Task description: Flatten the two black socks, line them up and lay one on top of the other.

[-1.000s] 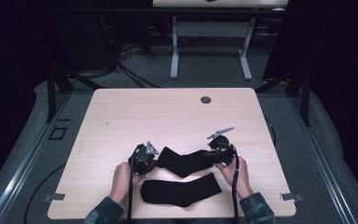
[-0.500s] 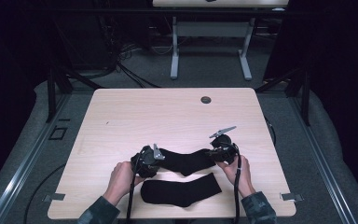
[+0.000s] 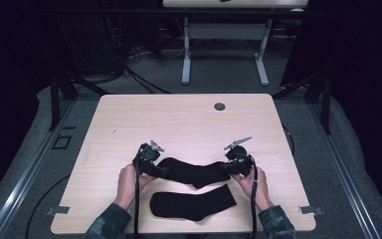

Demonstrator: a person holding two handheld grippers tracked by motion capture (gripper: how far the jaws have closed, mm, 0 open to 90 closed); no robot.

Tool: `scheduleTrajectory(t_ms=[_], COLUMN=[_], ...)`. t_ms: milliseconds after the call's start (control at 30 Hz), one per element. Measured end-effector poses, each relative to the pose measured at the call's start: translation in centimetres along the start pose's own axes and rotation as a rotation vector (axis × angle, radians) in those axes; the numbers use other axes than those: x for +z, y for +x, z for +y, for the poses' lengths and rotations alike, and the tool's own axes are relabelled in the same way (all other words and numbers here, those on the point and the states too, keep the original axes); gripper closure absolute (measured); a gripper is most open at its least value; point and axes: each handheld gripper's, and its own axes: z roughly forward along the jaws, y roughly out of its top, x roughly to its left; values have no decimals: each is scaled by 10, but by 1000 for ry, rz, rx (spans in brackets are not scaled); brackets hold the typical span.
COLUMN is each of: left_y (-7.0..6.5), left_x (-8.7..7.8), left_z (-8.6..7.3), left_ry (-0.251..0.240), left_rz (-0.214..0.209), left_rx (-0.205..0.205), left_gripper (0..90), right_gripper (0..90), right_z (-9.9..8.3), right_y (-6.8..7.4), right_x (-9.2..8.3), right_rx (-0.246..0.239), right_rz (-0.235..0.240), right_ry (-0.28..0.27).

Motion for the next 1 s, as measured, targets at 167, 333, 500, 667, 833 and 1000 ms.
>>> scheduleTrajectory(t_ms=[167, 333, 500, 667, 833, 1000], left_y=[1, -2, -3, -9, -14, -18], left_x=[7, 1, -4, -8, -12, -13], left_z=[-3, -12, -21, -28, -32, -36], left_ry=[31, 31, 31, 25, 27, 18], left_rz=[35, 30, 15, 21, 15, 17], left_rx=[16, 24, 8, 7, 14, 6], left_gripper=[306, 329, 326, 325, 325, 325], right_gripper=[827, 824, 810, 776, 659, 548], right_z=[-1, -1, 0, 2, 2, -1], right_y=[0, 3, 7, 7, 5, 0], right_x=[4, 11, 16, 19, 18, 18], right_rx=[-10, -47, -69, -96, -114, -96], right_rz=[15, -12, -37, -50, -60, -57], right_ry=[21, 45, 40, 61, 68, 49])
